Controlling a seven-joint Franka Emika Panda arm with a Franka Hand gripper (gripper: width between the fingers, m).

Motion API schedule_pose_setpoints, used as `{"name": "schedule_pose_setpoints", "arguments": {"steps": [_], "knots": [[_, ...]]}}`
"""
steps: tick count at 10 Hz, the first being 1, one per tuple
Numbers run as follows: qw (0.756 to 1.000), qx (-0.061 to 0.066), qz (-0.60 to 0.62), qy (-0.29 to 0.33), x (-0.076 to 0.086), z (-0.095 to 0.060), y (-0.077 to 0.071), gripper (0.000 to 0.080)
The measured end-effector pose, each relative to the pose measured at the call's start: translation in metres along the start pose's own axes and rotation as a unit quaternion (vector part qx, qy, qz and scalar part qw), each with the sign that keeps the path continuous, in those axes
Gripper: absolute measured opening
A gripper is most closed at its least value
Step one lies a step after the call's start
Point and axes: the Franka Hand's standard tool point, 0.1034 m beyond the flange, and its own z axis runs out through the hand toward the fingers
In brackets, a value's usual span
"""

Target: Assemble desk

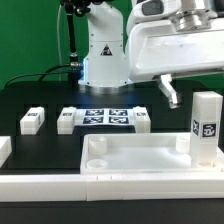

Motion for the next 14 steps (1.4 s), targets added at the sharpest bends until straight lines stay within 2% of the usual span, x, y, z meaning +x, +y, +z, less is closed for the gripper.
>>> {"name": "schedule_pose_setpoints", "arguments": {"steps": [1,2,3,4,6,8,10,12,14], "knots": [[1.000,0.002,0.000,-0.027,-0.0047,0.0038,-0.0012,0.0649],[0.997,0.006,0.001,-0.073,-0.0051,0.0066,-0.0034,0.0649],[0.995,0.010,0.001,-0.099,-0.0006,0.0078,-0.0056,0.0649],[0.992,0.011,0.001,-0.127,-0.0027,0.0089,-0.0052,0.0649],[0.979,0.014,0.006,-0.202,-0.0031,0.0063,0.0015,0.0649],[0.964,0.017,0.015,-0.264,-0.0072,0.0050,0.0007,0.0649],[0.965,0.015,0.024,-0.262,-0.0058,0.0063,0.0003,0.0623],[0.964,0.010,0.040,-0.262,-0.0058,0.0063,0.0008,0.0286],[0.958,-0.010,0.114,-0.262,-0.0058,0.0063,0.0014,0.0289]]}}
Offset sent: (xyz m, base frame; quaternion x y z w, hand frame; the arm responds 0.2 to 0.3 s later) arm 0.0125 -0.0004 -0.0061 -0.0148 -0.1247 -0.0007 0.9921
